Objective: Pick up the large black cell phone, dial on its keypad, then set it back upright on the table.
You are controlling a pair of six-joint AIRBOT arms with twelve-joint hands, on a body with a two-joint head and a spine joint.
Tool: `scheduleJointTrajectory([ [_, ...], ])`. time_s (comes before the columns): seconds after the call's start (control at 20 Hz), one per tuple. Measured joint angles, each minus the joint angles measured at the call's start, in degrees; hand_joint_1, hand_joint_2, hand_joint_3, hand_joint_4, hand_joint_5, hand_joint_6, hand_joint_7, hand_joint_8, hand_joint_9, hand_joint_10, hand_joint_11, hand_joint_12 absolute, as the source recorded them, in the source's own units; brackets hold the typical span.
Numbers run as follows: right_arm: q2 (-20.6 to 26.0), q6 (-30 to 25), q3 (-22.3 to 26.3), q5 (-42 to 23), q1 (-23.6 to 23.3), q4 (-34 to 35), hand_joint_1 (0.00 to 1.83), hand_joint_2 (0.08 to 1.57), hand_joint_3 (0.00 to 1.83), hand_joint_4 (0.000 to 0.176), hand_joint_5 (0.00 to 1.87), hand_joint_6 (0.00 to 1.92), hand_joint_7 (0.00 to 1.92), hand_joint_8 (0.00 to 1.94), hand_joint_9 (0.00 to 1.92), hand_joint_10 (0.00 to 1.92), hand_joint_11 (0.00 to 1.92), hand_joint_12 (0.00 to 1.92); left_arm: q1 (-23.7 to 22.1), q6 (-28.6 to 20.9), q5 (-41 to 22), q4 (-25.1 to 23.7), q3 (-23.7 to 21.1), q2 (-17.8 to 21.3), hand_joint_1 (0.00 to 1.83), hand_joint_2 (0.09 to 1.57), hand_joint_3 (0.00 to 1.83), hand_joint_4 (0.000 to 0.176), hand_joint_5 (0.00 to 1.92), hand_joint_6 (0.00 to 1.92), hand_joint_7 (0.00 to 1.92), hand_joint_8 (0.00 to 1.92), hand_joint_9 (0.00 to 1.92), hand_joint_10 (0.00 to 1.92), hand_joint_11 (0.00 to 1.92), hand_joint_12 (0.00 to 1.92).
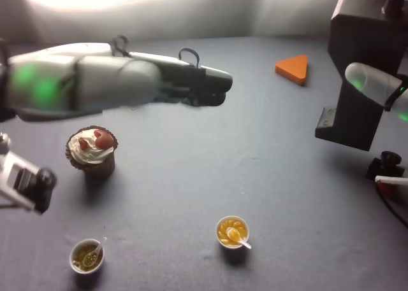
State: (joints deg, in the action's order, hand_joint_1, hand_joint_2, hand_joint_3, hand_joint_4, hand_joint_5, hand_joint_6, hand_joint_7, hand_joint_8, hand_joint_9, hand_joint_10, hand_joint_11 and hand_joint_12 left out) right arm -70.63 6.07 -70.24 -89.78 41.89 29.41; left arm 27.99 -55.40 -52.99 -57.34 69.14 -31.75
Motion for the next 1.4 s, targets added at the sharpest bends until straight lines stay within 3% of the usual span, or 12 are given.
scheduleJointTrajectory([
  [0.05,-0.3,0.0,0.0,0.0,0.0,0.0,1.37,1.16,0.0,0.0,0.85,0.94,0.82,1.27,0.9,1.35,1.03,1.18,0.5,-0.3,2.8,-4.4,-0.5,0.0,0.0,1.15,0.0,0.0,0.24,0.0,0.32,0.0,0.26,0.0,0.0,0.48],
  [0.15,-0.3,0.0,0.0,0.0,0.2,0.6,1.37,1.16,0.0,0.0,0.86,0.93,0.83,1.27,0.9,1.35,1.02,1.19,0.7,-1.3,4.0,-6.7,-0.6,-0.2,0.0,1.16,0.0,0.0,0.25,0.0,0.32,0.0,0.26,0.0,0.0,0.51],
  [0.3,-1.1,0.0,-0.5,-0.2,0.2,2.4,1.37,1.15,0.0,0.0,0.86,0.95,0.86,1.21,0.9,1.33,1.0,1.19,-0.1,-10.3,5.6,-2.7,0.1,0.8,0.0,1.17,0.0,0.0,0.25,0.0,0.32,0.0,0.26,0.0,0.0,0.54],
  [0.35,-1.1,0.0,-0.5,-0.2,0.2,2.8,1.37,1.16,0.0,0.0,0.82,1.0,0.84,1.25,0.9,1.34,1.0,1.18,0.7,-10.6,6.7,-3.8,0.1,1.3,0.0,1.17,0.0,0.0,0.24,0.0,0.3,0.0,0.25,0.0,0.0,0.5],
  [0.55,-1.6,-0.1,-0.6,-0.7,0.6,3.0,1.39,1.12,0.0,0.0,0.87,0.87,0.95,1.1,1.02,1.22,1.04,1.09,2.0,-10.9,7.6,-12.8,0.0,2.0,0.0,1.17,0.0,0.0,0.25,0.0,0.29,0.0,0.24,0.0,0.0,0.53],
  [0.65,-2.2,-0.1,-0.8,-0.7,0.7,2.5,1.38,1.14,0.01,0.0,0.83,0.95,0.9,1.16,0.95,1.28,1.05,1.09,1.3,-11.7,7.1,-12.8,0.1,2.1,0.0,1.17,0.0,0.0,0.25,0.0,0.28,0.0,0.23,0.0,0.0,0.52],
  [0.75,-2.3,-0.2,-0.9,-1.2,1.2,2.8,1.38,1.12,0.0,0.0,0.86,0.89,0.93,1.13,1.0,1.23,1.04,1.1,1.1,-12.0,7.1,-13.9,0.1,2.2,0.0,1.17,0.0,0.0,0.24,0.0,0.28,0.0,0.24,0.0,0.0,0.53],
  [0.95,-2.3,-0.2,-0.9,-2.0,1.8,2.8,1.38,1.12,0.0,0.0,0.86,0.91,0.94,1.12,1.01,1.24,1.04,1.12,0.0,-13.3,7.3,-14.3,0.0,3.0,0.0,1.17,0.0,0.0,0.28,0.01,0.32,0.01,0.29,0.01,0.0,0.68],
  [1.0,-2.3,-0.3,-0.9,-2.3,1.9,2.8,1.37,1.15,0.0,0.0,0.8,1.01,0.87,1.19,0.92,1.33,1.01,1.14,-1.7,-13.8,7.4,-17.4,0.0,3.4,0.0,1.18,0.0,0.0,0.27,0.0,0.3,0.0,0.28,0.0,0.0,0.66],
  [1.2,-2.6,-0.2,-0.9,-3.3,2.0,3.2,1.37,1.17,0.0,0.0,0.76,1.07,0.84,1.22,0.9,1.36,1.02,1.18,-2.8,-15.0,7.1,-19.1,1.2,3.6,0.0,1.18,0.0,0.0,0.24,0.0,0.28,0.0,0.26,0.0,0.0,0.6],
  [1.35,-2.8,-0.3,-0.7,-3.3,2.3,4.3,1.38,1.13,0.0,0.0,0.85,0.93,0.94,1.11,1.0,1.24,1.02,1.14,-2.2,-15.3,7.6,-19.5,1.7,3.7,0.0,1.18,0.0,0.0,0.24,0.0,0.28,0.0,0.26,0.0,0.0,0.61],
  [1.4,-2.8,-0.3,-0.7,-3.3,2.3,4.3,1.38,1.14,0.0,0.0,0.79,0.98,0.91,1.16,0.98,1.29,1.01,1.13,-3.8,-16.8,7.7,-22.3,1.7,3.6,0.0,1.18,0.0,0.0,0.25,0.0,0.29,0.0,0.27,0.0,0.0,0.64],
])
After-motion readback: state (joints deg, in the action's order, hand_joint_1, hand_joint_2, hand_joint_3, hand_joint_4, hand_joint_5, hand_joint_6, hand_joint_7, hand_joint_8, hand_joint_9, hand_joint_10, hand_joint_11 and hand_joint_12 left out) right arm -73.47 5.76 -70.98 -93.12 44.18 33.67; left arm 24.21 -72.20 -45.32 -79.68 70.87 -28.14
